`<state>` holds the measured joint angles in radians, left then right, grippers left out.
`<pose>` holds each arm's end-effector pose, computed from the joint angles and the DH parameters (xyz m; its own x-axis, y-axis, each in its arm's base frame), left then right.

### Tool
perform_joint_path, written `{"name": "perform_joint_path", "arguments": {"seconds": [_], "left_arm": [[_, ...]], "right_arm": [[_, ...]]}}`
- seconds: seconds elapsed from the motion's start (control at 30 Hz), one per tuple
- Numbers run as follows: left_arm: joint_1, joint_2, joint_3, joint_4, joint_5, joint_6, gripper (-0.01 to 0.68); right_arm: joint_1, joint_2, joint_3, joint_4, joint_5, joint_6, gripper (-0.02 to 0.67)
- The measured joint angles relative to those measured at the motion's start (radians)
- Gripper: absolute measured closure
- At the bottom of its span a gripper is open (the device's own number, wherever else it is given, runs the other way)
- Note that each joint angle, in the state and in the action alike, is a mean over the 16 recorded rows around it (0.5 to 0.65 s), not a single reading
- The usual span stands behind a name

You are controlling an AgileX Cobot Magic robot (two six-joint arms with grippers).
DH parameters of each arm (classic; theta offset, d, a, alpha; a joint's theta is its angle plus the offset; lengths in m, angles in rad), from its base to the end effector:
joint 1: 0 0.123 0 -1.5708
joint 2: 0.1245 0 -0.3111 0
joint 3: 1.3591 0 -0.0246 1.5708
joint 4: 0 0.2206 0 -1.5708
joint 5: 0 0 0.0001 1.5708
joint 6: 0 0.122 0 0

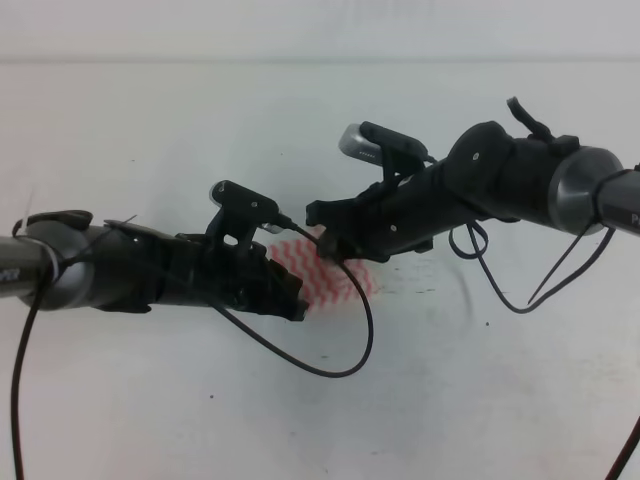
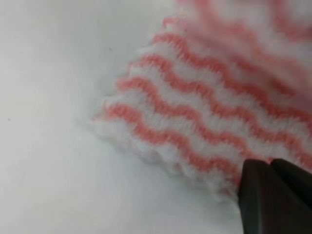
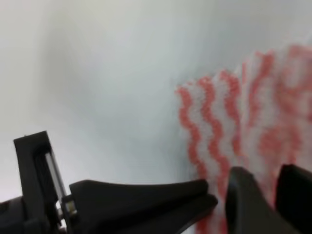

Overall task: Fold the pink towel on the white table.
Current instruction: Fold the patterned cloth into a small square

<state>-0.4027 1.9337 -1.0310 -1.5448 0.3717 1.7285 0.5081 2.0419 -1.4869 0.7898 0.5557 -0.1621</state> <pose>0.3431 -0.1944 0.1706 -0.5554 0.4235 -0.7157 0.7063 0.6945 -0.1371 0.3748 0.2611 0.2158 -0.9181 0.0402 -0.3944 -0.2137 0.7877 0.5778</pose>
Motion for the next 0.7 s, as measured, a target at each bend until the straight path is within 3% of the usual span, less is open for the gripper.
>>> {"name": "perform_joint_path", "arguments": {"seconds": [0.3, 0.47, 0.7], "left_arm": [[0.0, -0.025, 0.0, 0.005, -0.05, 0.015, 0.678], [0.0, -0.053, 0.0, 0.007, -0.104, 0.023, 0.678], [0.0, -0.089, 0.0, 0.007, -0.169, 0.027, 0.678]], "right_arm": [[0.0, 0.0, 0.0, 0.013, 0.013, 0.002, 0.392], [0.0, 0.0, 0.0, 0.009, 0.018, 0.001, 0.4], [0.0, 0.001, 0.0, -0.006, 0.034, -0.012, 0.468]]}}
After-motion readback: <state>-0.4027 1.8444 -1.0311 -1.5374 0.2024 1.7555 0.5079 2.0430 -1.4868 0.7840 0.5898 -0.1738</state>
